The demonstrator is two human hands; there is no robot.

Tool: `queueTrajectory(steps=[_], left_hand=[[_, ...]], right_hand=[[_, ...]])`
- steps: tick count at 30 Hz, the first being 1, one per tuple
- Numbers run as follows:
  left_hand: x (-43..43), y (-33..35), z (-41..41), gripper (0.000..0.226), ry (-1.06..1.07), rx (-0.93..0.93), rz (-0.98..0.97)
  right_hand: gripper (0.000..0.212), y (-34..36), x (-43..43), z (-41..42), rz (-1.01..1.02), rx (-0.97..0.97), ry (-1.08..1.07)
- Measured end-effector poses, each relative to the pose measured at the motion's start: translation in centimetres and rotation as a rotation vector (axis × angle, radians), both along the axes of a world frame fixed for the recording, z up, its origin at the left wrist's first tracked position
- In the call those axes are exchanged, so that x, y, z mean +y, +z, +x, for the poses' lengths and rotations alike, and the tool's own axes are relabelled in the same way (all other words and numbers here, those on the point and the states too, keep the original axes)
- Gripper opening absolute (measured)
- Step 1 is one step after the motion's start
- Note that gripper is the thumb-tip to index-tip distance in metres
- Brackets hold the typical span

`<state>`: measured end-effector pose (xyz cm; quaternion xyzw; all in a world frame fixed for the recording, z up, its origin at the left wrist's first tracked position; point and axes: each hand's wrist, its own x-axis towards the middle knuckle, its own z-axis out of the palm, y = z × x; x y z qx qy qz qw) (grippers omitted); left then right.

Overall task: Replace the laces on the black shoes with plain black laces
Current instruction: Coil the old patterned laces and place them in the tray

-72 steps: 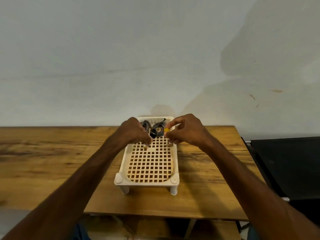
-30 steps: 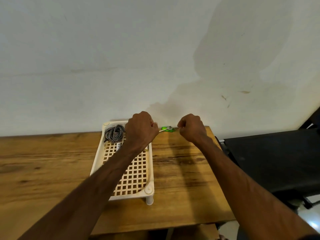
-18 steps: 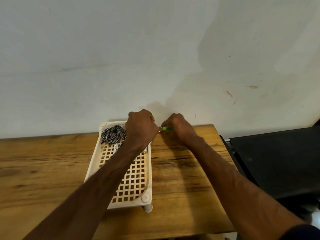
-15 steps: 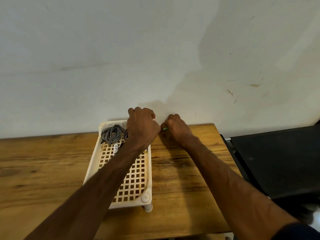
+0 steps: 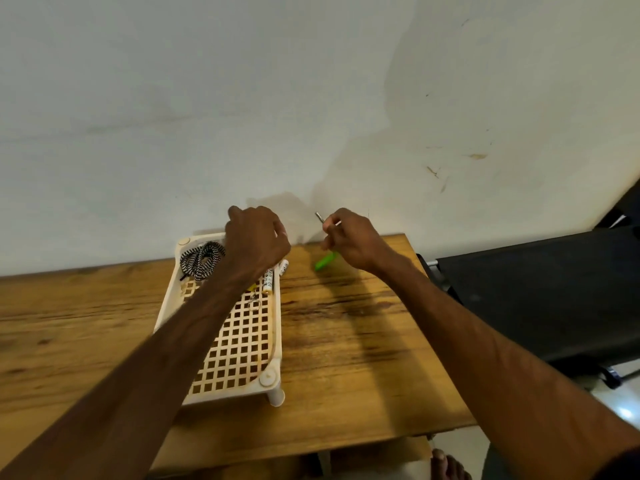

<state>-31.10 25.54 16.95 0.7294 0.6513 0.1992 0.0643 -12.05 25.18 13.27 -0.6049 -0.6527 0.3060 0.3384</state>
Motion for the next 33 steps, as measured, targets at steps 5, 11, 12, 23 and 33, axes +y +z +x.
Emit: queueTrajectory(steps=[5, 11, 12, 23, 33], left_hand=[[-1.4, -1.5, 3.0, 0.029, -0.013, 0.425, -0.041], [-2.2, -3.7, 5.5, 0.039, 0.036, 0.718, -0.121], [-2.2, -3.9, 5.6, 0.038, 0.050, 0.731, -0.120], [-2.4, -3.0, 5.8, 0.028, 0.048, 0.621, -0.048], [-2.2, 0.9, 1.3, 0.027, 0.001, -0.377, -0.063]], right_hand=[[0.006, 1.4, -1.2, 1.1, -0.082, 0.255, -0.079], [0.004, 1.8, -2.0, 1.9, -0.119, 0.245, -0.060], [0.004, 1.9, -2.1, 1.9, -0.122, 0.242, -0.056], [0.022, 2.7, -2.2, 2.7, -0.309, 0.343, -0.051], [0.037, 4.4, -2.3, 1.1, -0.337, 0.615, -0.035]])
